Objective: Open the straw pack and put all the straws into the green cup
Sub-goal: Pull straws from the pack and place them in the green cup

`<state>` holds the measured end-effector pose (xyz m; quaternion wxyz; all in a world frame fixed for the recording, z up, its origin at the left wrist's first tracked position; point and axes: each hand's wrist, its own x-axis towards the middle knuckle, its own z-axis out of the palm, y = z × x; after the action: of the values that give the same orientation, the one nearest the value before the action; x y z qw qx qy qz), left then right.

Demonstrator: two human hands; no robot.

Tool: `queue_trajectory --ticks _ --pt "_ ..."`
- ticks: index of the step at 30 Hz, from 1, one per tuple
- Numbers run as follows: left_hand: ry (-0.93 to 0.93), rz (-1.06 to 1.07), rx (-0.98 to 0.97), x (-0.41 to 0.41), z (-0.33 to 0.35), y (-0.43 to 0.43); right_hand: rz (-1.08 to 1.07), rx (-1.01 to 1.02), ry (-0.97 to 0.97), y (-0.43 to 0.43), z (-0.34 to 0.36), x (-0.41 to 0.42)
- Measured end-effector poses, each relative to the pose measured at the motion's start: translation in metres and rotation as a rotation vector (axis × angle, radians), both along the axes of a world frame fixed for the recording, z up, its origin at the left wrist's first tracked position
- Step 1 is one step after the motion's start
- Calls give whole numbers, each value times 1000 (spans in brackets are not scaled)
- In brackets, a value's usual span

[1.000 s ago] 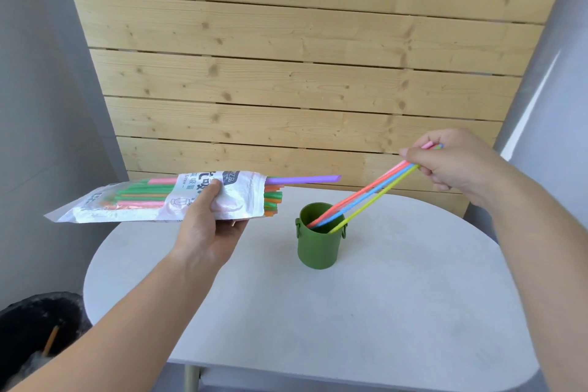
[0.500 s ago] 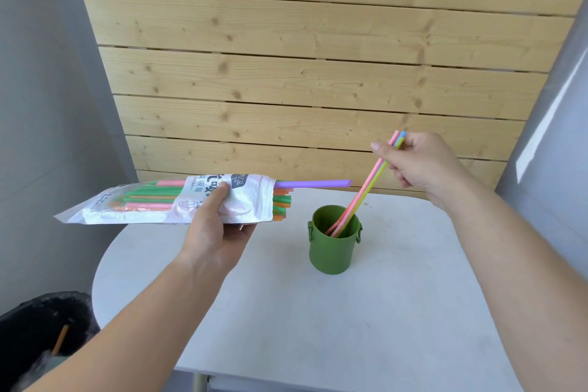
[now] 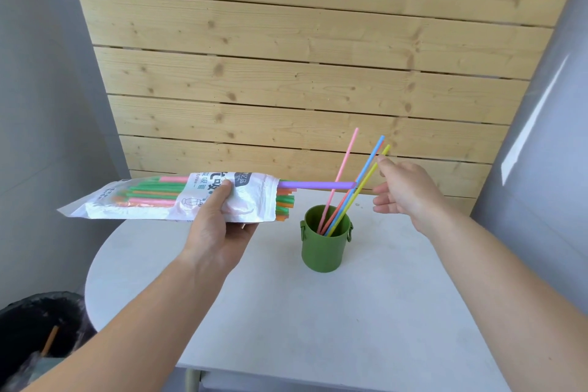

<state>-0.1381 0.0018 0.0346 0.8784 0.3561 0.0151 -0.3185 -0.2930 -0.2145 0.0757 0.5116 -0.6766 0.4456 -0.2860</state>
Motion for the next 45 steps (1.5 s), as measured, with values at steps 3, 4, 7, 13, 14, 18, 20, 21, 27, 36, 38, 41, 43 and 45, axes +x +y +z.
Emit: queue_trajectory --ticks 3,4,7,13,14,18,20,21,27,36,38,41,43,45 --pt "-42 -5 -9 -5 4 1 -105 -177 51 10 1 -8" --pt "-62 -8 -9 -6 7 1 -122 -231 47 17 2 -9" --pt "-122 -21 -3 -9 14 2 -36 -170 -15 45 4 -5" --pt "-263 19 71 -11 26 5 73 206 -145 84 -9 5" --pt "-295 21 87 -12 28 6 74 272 -176 86 -11 6" --pt "-454 -6 131 -15 37 9 137 513 -225 93 -22 12" --pt "-515 -18 149 -18 41 9 167 591 -272 95 -27 15" --pt "-532 -24 152 -20 42 8 171 611 -300 96 -28 17" --pt "-506 -58 172 -28 38 4 154 526 -394 101 -26 19" --pt "-210 -1 85 -11 29 7 97 381 -428 92 -26 16" --pt "-174 7 65 -9 26 7 108 361 -402 92 -23 15" --pt "-165 -14 68 -11 21 4 161 301 -387 96 -22 18" --pt "-160 -26 62 -11 19 3 153 289 -418 96 -21 19" --pt "-146 -33 35 -10 20 4 127 303 -447 93 -20 18"
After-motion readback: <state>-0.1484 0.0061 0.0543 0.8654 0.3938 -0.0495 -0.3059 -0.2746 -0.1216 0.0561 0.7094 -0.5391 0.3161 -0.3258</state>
